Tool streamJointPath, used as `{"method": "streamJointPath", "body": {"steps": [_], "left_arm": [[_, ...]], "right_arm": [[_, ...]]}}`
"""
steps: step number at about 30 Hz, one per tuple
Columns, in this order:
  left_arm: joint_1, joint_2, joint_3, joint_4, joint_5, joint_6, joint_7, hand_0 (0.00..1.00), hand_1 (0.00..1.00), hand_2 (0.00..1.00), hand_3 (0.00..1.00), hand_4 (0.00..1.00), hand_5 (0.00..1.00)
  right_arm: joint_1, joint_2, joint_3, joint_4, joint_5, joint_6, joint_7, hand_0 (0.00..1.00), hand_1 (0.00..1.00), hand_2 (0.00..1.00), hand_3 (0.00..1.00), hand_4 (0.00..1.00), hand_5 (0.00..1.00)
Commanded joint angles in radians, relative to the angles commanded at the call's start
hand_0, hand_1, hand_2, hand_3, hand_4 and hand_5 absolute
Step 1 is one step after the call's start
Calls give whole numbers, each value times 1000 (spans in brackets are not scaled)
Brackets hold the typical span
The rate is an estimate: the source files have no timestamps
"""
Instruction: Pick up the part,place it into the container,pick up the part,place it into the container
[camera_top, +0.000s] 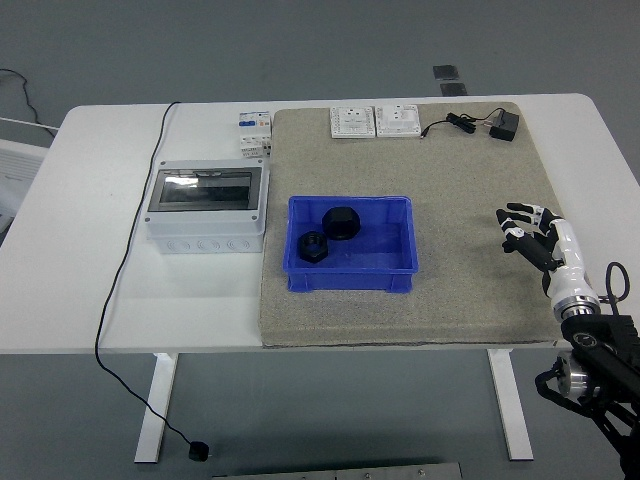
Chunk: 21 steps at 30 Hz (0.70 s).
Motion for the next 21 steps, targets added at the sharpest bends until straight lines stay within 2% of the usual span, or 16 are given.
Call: {"method": "streamJointPath", "body": {"steps": [21], "left_arm": [[-6, 3, -3, 0, -8, 5, -16, 729, 629, 697, 567, 574, 404]], "right_arm": [[-9, 0, 45, 10, -1, -1, 7, 370, 336, 612, 605, 697, 369]]}}
